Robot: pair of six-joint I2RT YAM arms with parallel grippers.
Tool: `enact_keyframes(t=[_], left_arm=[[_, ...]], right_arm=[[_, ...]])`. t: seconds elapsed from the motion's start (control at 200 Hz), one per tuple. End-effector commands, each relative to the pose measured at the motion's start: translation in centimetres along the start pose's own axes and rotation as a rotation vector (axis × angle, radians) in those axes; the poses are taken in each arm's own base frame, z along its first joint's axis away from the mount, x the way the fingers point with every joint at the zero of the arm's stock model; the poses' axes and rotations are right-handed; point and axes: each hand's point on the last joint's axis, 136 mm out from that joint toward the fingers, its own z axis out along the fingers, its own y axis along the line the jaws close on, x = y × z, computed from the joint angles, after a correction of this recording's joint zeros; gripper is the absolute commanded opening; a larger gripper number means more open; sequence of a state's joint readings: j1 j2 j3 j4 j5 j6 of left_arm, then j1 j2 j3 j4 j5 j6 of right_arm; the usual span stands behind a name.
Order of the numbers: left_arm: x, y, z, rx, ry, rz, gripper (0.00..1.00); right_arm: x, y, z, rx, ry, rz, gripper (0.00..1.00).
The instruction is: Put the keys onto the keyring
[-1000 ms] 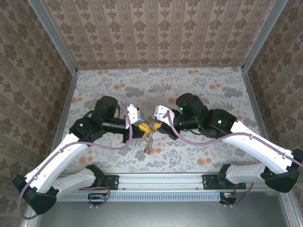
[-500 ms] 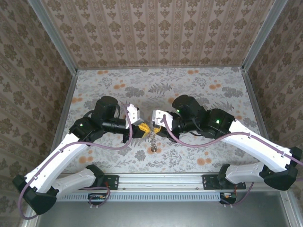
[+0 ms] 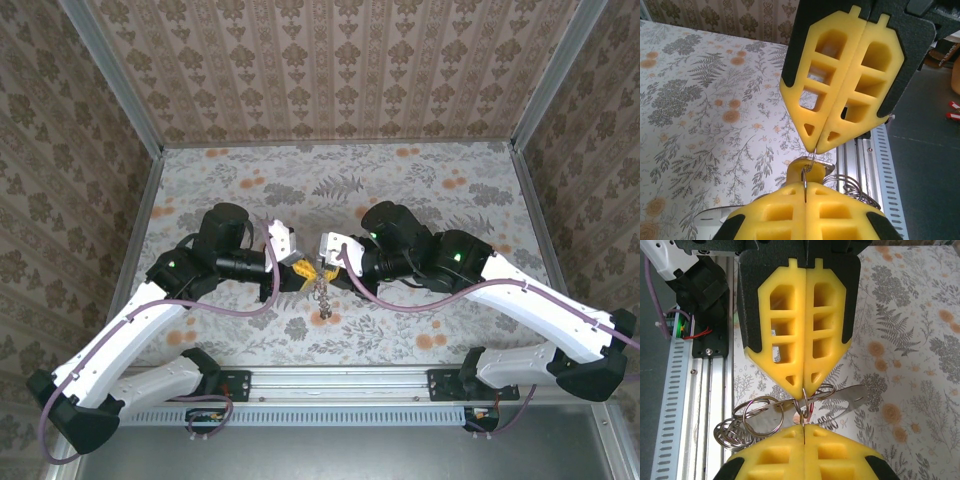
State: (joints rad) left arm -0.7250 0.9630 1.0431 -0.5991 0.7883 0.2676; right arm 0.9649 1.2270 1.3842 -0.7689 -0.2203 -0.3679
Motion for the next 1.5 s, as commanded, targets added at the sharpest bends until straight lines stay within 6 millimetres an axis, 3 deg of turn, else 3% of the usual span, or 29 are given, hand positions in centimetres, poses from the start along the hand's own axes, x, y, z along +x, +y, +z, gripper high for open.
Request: enact_keyframes(t=[0.0, 0.295, 0.4, 0.58, 0.69, 0.785, 0.95, 1.055, 1.21, 1.495], left_arm=[[-0.5, -0.3, -0.4, 0.001, -0.023, 0.045, 0.0], [1.1, 0.4, -0.5, -0.028, -0.025, -0.023, 0.0], [1.4, 0.7, -0.8, -0.053, -0.024, -0.039, 0.0], [2.1, 2.0, -2.5, -0.15, -0.052, -0.085, 0.0], [1.4, 2.2, -3.3, -0.171, -0.091, -0.074, 0.0], [1.3, 2.1, -3.5, -0.166, -0.099, -0.069, 0.0], [0.8, 1.7, -4.2, -0.18, -0.127, -0.046, 0.0], [0.5, 1.6, -4.6, -0.187, -0.146, -0.04, 0.0], [0.4, 1.6, -4.8, -0.188, -0.163, -0.04, 0.0], [0.3, 2.0, -5.2, -0.197, -0.181, -0.048, 0.0]], right_arm=[[0.2, -0.6, -0.7, 0.043, 0.021, -0.002, 0.0], [5.0, -0.3, -2.0, 0.071, 0.067, 0.189, 0.0], [7.1, -0.3, -1.6, 0.061, 0.096, 0.259, 0.0], [13.4, -1.8, 1.7, 0.041, 0.143, 0.584, 0.0], [18.5, -2.3, 3.5, 0.056, 0.371, 0.776, 0.0], [20.8, -1.9, 4.5, 0.035, 0.543, 0.835, 0.0], [22.7, -3.0, 5.8, 0.061, 0.669, 0.824, 0.0], [23.9, -3.8, 7.9, 0.056, 0.733, 0.812, 0.0], [24.5, -5.0, 10.5, 0.055, 0.783, 0.769, 0.0], [25.5, -7.0, 13.0, 0.047, 0.884, 0.67, 0.0]])
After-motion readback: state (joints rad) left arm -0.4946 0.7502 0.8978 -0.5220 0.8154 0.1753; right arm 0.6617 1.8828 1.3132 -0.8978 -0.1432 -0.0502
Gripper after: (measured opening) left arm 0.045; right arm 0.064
